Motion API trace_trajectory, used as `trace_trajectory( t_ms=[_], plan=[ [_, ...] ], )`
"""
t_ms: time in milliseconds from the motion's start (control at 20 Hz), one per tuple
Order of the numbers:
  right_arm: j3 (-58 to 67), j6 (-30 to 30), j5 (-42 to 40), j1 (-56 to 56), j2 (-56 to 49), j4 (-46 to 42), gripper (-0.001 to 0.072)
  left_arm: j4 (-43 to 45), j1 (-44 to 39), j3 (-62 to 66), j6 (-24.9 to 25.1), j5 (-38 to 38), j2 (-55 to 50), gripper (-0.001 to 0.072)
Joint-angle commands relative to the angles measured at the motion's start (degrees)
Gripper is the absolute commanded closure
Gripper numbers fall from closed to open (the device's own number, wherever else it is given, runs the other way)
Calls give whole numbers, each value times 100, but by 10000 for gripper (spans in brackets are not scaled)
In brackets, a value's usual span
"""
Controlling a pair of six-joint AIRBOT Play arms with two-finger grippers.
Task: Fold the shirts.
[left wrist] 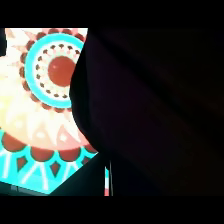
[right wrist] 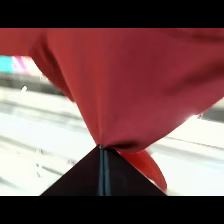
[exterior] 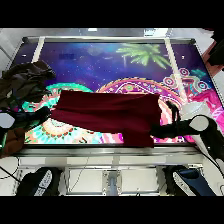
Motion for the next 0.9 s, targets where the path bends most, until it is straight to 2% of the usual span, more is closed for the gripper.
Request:
trace_trajectory(
  t_ms=[0, 150, 250, 500, 650, 850],
  plan=[
    [802, 127, -398, -4, 52, -601, 675, -46, -103, 525, 732, -20, 50, 698],
    [1606, 98, -907, -4, -490, -999, 676, 105, -413, 1147, 951, 339, -581, 698],
    [2109, -116, -1226, -4, -1182, -1064, 676, 680, -713, 1628, 938, 487, -1357, 698],
    [3187, -330, -2035, -52, -3176, -1460, 676, 1443, -857, 2428, 584, 713, -3333, 698],
    [3615, -337, -2153, -208, -4153, -1484, 676, 1467, -894, 2865, 450, 1161, -4159, 698],
    [3679, -358, -2837, -203, -4933, -1425, 674, 1410, -1084, 3252, 310, 1843, -4697, 696]
  ],
)
